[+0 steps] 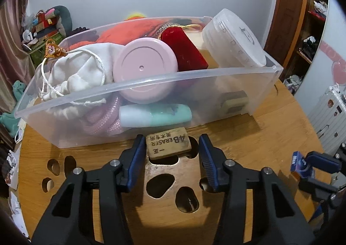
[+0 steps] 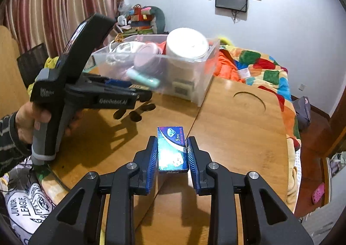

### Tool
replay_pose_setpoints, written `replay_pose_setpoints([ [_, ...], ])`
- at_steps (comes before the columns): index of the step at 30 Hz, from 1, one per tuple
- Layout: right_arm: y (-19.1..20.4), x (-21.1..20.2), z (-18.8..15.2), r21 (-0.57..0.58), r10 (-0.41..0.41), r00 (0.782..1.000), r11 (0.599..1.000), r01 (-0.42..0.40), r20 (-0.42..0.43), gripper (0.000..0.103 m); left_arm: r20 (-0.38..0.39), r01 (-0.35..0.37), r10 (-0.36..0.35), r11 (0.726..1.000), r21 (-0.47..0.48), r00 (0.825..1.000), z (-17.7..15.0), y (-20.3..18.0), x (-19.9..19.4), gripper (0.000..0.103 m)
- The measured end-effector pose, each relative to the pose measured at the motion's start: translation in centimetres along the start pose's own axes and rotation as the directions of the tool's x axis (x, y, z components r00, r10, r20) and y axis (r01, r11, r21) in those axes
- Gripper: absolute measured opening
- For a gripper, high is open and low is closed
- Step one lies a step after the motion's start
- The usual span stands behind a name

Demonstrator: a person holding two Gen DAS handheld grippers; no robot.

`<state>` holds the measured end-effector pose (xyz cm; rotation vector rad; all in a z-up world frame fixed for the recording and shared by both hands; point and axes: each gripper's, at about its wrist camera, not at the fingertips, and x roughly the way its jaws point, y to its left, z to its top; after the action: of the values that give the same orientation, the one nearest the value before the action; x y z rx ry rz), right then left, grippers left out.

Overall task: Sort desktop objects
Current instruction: 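Lift the card box and eraser and carry both toward the clear box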

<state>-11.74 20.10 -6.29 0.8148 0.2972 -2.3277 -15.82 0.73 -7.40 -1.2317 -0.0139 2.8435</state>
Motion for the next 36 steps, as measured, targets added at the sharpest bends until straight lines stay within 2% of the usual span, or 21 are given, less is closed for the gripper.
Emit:
replay_pose_setpoints([
  [4,-0.2,-0.1,0.4,0.005,0.004,1.0,1.0,-0.004,0.009,0.025,0.002,-0.011,0.011,1.0,-0.014,1.0,0.0,0.0,0.0,0.042],
  [12,-0.1,-0.2,0.6,0.003,0.001,1.0,1.0,-0.001,0.014,0.025,0.007,0.026,-0.026,1.0,-0.001,1.0,-1.0,-0.2,-0.9,0.042],
  [17,0.0,-0.3,1.4,-0.001,-0.003,1.0,1.0,0.003,0.023,0.025,0.028,0.065,-0.063,0.997,-0.051,0.998,-1.3,0.7,-2.1,0.042],
  [28,0.8,-1.0,3.9,-0.018,-0.019,0.998,1.0,0.02,0.065,0.025,0.152,0.077,-0.06,0.991,-0.107,0.986,-0.2,3.5,-5.8,0.042],
  [36,1.2,-0.6,6.2,0.003,0.004,0.995,1.0,-0.004,0.103,0.025,0.204,0.08,-0.05,0.987,-0.138,0.978,1.2,5.9,-7.3,0.042],
])
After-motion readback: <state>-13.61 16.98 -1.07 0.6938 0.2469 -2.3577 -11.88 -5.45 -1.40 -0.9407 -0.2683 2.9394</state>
